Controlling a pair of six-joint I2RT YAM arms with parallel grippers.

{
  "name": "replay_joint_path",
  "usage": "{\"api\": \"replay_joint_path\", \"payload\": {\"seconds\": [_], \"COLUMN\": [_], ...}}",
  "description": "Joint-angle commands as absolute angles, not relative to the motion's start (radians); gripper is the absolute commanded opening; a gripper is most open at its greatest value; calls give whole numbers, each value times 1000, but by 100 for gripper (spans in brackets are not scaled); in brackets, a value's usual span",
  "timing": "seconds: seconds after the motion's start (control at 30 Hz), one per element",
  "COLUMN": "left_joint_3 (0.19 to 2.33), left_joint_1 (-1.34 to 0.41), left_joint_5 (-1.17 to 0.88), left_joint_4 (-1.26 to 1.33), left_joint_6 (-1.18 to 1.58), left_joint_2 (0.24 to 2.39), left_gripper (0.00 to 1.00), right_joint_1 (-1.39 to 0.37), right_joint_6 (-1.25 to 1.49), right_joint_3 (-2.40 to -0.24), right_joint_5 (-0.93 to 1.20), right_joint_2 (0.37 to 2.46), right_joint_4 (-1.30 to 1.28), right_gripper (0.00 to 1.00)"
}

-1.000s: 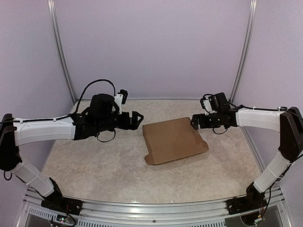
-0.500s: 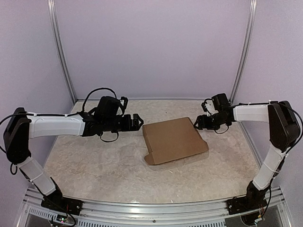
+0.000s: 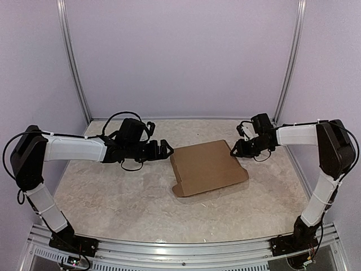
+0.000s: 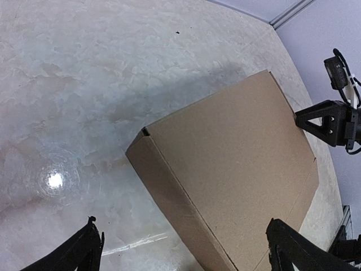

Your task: Fold the paper box

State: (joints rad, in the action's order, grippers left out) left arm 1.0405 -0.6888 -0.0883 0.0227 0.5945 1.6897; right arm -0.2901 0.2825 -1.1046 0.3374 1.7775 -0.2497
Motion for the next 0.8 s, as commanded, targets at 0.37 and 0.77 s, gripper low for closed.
{"api": "replay_joint_path", "payload": {"seconds": [0.37, 0.77], "left_joint_3": [1005, 923], "left_joint_1": [-683, -668], "left_joint_5": [-144, -139], "left_joint_4": [49, 51], "left_joint_6": [620, 638], "left_joint_2": [1713, 1660], "left_gripper": [99, 99], "right_joint_1": [-298, -400], "right_joint_6": [320, 395], "right_joint_3": [-1098, -1056], "right_joint_5": [397, 379], "right_joint_2": [1802, 1789], "right_joint_4": [-236, -187], "right_gripper": [11, 5]}}
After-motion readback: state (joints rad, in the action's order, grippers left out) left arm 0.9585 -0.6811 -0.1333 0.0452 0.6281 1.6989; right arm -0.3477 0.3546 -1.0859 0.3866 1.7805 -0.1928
